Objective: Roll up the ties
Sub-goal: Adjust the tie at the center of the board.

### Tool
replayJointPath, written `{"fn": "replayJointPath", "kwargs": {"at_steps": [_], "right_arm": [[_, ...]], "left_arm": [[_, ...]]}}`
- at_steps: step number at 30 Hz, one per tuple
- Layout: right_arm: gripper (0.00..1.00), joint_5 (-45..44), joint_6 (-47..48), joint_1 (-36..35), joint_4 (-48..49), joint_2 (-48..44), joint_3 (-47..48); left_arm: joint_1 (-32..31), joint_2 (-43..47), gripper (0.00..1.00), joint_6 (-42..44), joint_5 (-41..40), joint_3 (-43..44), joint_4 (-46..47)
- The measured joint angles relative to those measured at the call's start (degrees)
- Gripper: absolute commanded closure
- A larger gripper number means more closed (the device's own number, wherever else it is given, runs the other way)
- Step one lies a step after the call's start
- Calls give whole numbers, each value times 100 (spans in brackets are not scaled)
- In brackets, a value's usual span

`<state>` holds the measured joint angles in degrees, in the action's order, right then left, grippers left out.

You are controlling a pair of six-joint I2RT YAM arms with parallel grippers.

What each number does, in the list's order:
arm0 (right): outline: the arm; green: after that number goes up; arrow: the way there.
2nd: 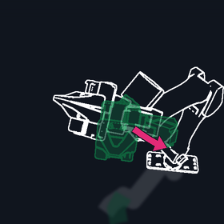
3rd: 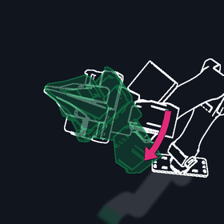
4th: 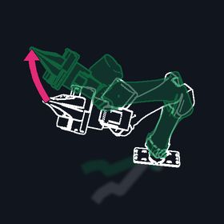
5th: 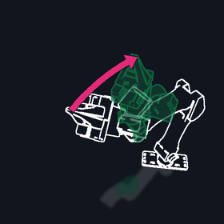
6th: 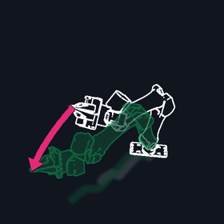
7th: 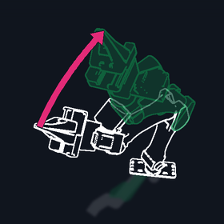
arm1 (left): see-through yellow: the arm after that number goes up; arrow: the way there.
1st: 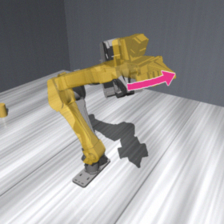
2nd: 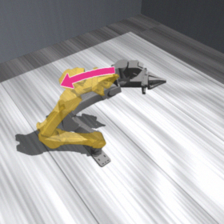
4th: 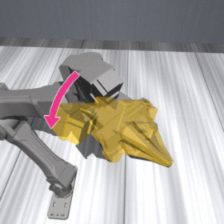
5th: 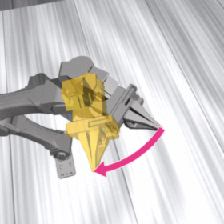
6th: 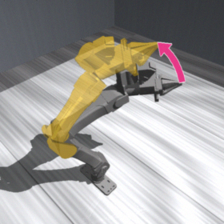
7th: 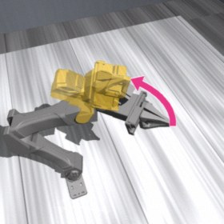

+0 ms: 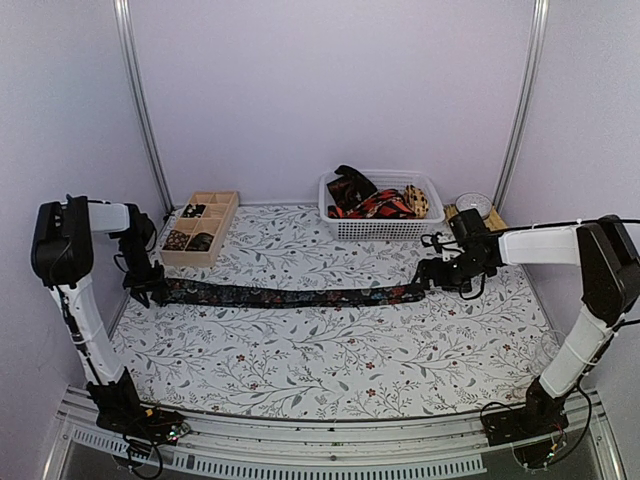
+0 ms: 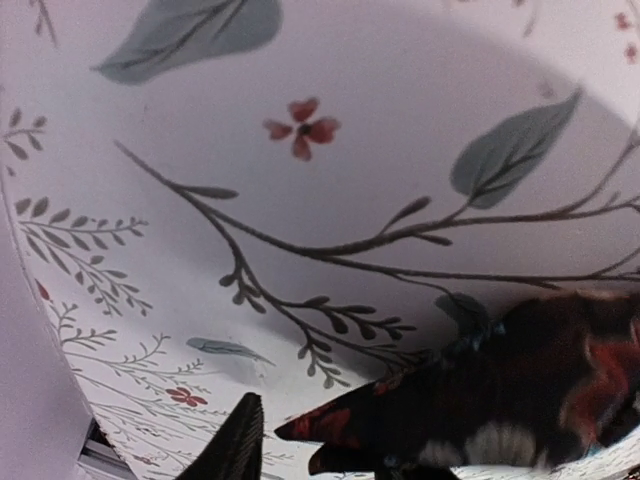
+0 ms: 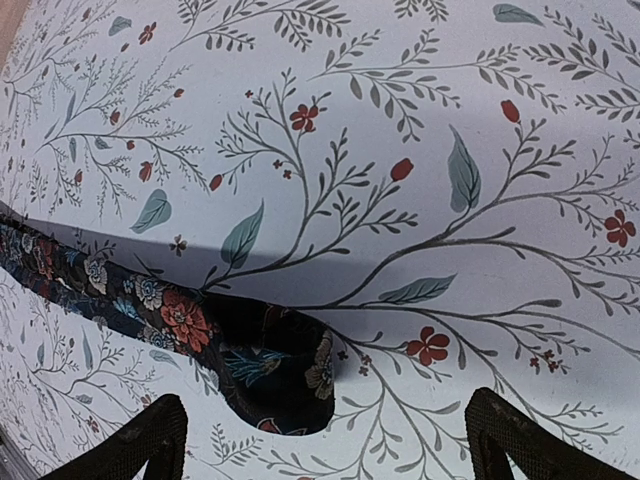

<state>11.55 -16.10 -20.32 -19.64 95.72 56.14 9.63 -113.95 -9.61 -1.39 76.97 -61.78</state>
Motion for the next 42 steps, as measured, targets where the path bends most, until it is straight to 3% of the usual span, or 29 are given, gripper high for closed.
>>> {"fn": "replayJointPath", "kwargs": {"at_steps": [5,12,19,31,42], "right_arm": [[5,221,-118,15,260,140,-98],[9,754,-461,122,820,339,-334],[15,1263,-861,175,1480,444,-520],[25,1714,-1191,175,2009,518,-721],[26,1762,-1270,175,2055,518,-774]], "left_arm": [[0,632,54,-26,52,2,144],[-81,1836,33,-111,160,-111,590],[-101,1963,20,-140,782,-876,1178],[-55,1641,22,-142,791,-1279,1869],[-50,1239,28,-133,-424,-1307,2039]]}}
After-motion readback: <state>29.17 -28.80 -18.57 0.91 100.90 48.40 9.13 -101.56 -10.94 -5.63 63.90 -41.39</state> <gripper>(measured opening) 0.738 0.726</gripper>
